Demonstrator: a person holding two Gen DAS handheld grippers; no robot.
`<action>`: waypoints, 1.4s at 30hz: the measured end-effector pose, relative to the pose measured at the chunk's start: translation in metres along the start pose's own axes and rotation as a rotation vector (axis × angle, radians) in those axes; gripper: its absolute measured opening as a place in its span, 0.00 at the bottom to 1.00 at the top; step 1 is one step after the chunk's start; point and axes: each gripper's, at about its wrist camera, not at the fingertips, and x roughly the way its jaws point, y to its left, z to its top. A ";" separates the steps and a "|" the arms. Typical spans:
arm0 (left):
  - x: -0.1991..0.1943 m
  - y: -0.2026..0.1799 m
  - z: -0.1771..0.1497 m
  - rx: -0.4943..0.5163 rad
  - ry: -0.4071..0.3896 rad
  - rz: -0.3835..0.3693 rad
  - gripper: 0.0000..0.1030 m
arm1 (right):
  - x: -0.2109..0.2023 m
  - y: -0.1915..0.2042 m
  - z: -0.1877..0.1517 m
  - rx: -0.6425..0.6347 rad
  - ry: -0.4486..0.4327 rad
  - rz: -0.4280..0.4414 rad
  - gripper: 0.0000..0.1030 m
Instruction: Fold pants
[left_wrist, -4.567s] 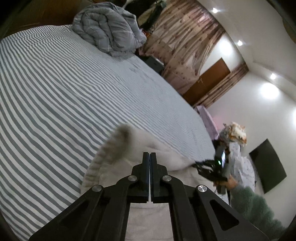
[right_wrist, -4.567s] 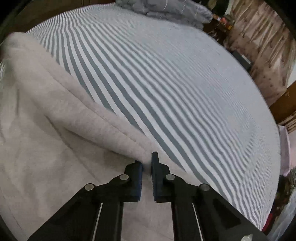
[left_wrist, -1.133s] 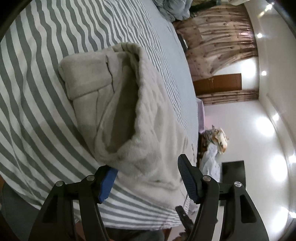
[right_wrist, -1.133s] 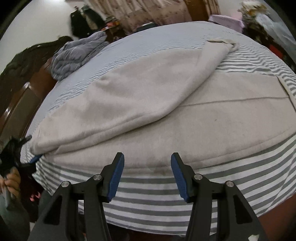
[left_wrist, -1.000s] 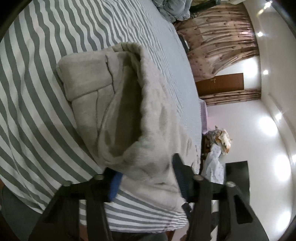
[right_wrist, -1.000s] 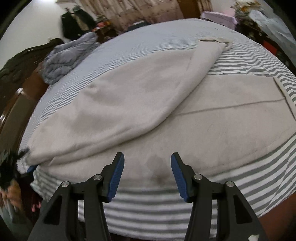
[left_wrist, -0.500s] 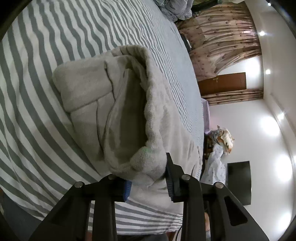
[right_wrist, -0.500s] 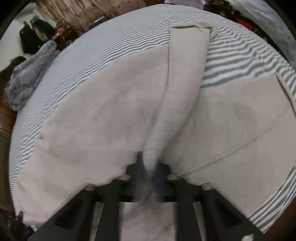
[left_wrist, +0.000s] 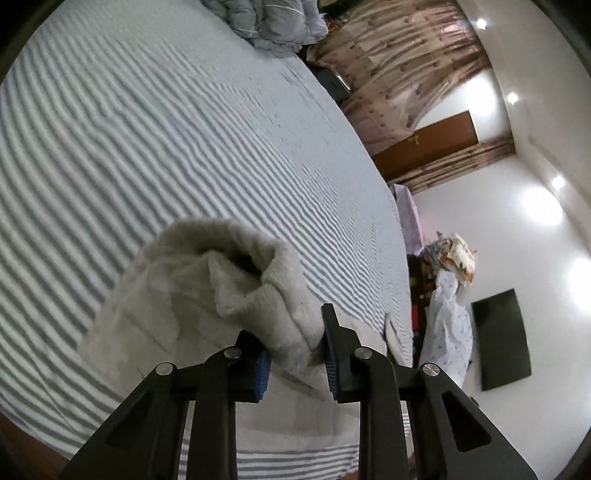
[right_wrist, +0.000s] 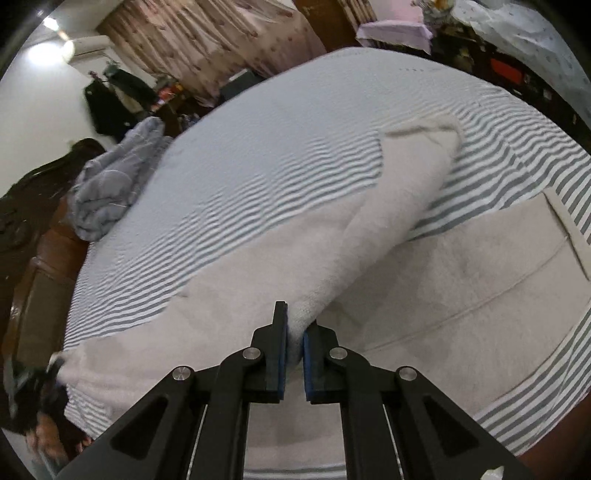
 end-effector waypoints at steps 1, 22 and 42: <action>0.002 -0.001 0.007 0.007 0.009 0.007 0.24 | -0.003 0.003 -0.002 0.000 -0.002 0.007 0.06; 0.013 0.092 -0.045 -0.028 0.138 0.127 0.24 | 0.027 -0.007 -0.094 -0.022 0.136 -0.058 0.06; -0.001 0.085 -0.042 0.128 0.129 0.247 0.24 | 0.036 -0.032 -0.130 -0.009 0.193 -0.069 0.06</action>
